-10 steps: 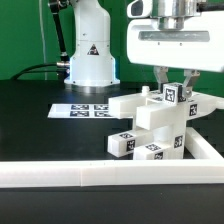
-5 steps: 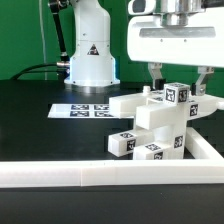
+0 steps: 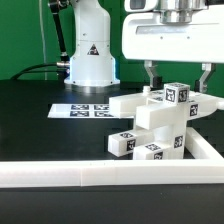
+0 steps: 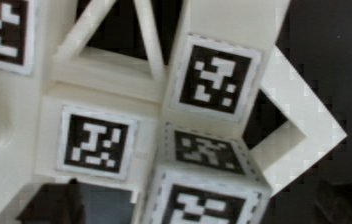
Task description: Assemble chair
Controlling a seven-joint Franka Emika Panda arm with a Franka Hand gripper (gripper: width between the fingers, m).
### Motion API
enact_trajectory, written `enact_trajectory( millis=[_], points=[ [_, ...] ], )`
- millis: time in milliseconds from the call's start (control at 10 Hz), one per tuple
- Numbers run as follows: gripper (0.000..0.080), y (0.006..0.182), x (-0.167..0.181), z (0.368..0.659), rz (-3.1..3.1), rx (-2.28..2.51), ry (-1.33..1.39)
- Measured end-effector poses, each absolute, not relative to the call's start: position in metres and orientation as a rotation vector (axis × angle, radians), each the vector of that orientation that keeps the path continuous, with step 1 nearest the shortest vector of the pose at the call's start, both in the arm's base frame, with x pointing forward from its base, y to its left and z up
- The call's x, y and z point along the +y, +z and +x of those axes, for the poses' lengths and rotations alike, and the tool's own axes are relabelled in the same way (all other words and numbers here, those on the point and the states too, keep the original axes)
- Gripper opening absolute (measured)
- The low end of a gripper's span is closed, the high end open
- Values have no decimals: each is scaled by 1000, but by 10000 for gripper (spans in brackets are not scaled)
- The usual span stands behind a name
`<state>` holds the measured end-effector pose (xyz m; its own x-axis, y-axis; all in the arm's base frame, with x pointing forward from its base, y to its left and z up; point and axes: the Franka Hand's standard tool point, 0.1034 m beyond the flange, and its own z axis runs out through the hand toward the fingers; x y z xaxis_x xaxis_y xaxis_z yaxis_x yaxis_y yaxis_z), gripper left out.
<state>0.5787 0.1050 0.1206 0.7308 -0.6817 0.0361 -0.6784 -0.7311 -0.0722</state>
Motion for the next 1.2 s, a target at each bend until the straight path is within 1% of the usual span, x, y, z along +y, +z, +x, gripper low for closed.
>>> enact_trajectory(
  millis=[100,200,400,500,1000,1100,1200],
  points=[
    [649,121,106,578,-2878,1118,-93],
    [649,122,111,576,-2928,992,-98],
    [649,133,104,566,-2988,721,-120],
    [649,135,103,561,-2993,695,-116],
    [649,132,104,554,-2999,684,-104],
    [649,131,107,537,-3013,620,-108],
    [649,134,109,521,-3038,533,-98]
  ],
)
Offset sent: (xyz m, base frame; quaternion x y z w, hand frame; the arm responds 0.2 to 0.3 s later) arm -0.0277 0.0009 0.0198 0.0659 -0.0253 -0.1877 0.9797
